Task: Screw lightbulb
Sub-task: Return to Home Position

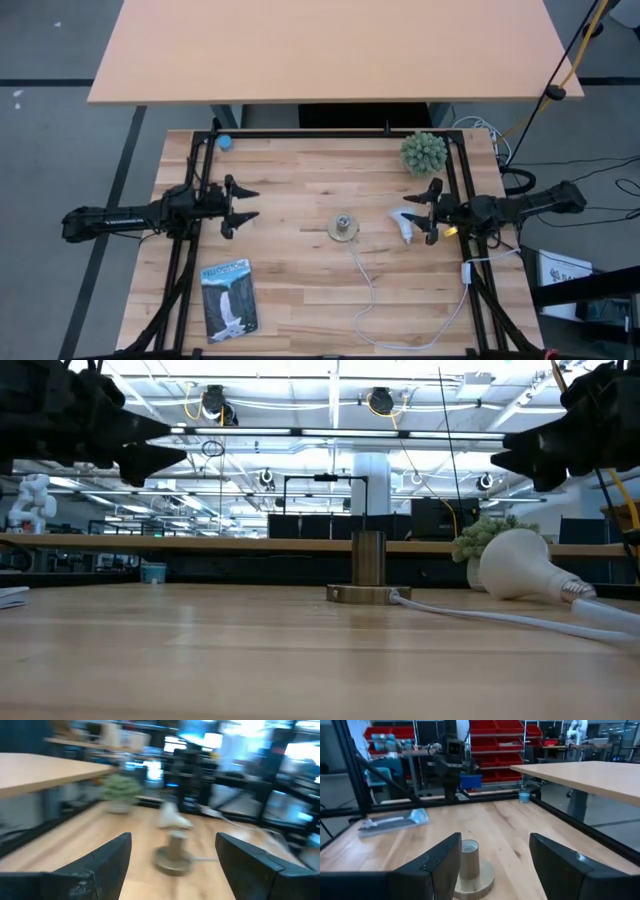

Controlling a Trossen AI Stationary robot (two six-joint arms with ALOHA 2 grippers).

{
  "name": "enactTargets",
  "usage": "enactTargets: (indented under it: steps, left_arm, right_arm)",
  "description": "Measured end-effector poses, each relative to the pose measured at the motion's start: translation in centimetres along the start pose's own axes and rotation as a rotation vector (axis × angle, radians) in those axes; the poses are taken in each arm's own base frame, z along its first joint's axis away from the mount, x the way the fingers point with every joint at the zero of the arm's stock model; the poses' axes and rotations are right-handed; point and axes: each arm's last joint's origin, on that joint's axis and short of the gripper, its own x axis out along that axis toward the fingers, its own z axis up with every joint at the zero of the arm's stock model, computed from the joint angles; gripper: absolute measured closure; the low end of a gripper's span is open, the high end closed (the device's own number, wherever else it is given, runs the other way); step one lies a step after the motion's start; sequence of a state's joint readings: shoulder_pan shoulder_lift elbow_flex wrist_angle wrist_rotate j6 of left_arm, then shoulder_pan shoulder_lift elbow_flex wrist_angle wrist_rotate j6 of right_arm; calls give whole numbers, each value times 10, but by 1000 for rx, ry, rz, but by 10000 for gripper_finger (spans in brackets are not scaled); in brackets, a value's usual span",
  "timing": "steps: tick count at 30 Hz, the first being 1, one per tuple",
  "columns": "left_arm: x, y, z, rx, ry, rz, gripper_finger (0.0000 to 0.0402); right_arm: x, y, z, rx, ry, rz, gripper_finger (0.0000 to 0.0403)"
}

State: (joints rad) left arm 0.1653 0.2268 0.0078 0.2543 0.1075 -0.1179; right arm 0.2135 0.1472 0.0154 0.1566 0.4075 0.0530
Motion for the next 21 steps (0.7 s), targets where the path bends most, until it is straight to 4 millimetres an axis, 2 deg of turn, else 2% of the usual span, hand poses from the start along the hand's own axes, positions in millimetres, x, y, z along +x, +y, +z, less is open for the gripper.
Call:
enactTargets:
  steps: [8, 11, 16, 21]
  left_arm:
    - [-2, 12, -1, -2, -25, 414, 109]
    - [-3, 13, -2, 0, -12, 441, 109]
    - [-3, 13, -2, 0, -14, 441, 109]
    - [-3, 13, -2, 0, -15, 441, 109]
  right_arm:
    - [-1, -3, 2, 39, -23, 35, 177]
    - [-1, -3, 1, 28, -7, 37, 177]
    - [-3, 1, 9, -2, -86, 187, 177]
    - [-5, -1, 9, -17, -95, 176, 177]
